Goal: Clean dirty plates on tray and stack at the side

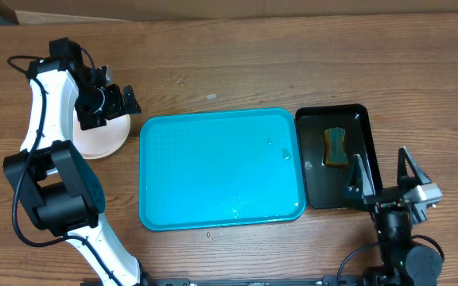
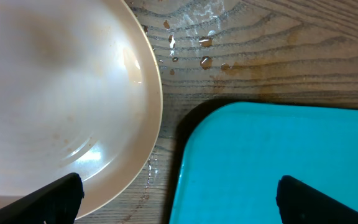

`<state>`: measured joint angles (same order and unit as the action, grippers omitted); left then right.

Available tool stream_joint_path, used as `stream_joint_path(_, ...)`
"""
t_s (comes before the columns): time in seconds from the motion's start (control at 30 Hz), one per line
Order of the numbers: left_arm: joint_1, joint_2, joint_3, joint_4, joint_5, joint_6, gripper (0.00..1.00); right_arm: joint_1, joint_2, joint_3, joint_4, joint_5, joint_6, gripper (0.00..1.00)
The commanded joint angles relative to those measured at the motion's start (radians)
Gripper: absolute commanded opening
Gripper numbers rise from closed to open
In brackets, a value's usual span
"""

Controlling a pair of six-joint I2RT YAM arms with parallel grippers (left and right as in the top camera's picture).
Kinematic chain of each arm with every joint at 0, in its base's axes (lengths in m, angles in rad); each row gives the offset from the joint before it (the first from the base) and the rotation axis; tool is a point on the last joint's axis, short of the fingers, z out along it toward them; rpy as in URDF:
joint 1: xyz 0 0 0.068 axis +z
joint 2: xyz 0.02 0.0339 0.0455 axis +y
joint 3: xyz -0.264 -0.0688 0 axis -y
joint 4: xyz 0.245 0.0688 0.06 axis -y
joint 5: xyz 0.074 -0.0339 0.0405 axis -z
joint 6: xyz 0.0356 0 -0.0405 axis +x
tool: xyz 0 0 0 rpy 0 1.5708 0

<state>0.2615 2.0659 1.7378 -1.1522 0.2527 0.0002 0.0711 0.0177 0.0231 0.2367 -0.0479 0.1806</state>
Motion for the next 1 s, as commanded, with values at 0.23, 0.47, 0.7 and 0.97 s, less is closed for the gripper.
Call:
stream_joint_path(0.23,-0.002,-0.020,0.005,0.002,-0.001,0.012,1.00,-0.048,-0.015,-0.015,-0.291,0.002,0.005,1.00)
stream_joint_path(0.47,-0.002,-0.020,0.005,0.002,-0.001,0.012,1.00,-0.050,-0.015,-0.015,-0.317,-0.006,-0.121,1.00)
stream_joint_path(0.7,-0.002,-0.020,0.005,0.002,-0.001,0.012,1.00,-0.050,-0.015,-0.015,-0.317,-0.005,-0.148,1.00)
stream_joint_path(0.97,-0.002,-0.020,0.005,0.002,-0.001,0.012,1.00,-0.050,-0.015,-0.015,-0.317,-0.006,-0.148,1.00)
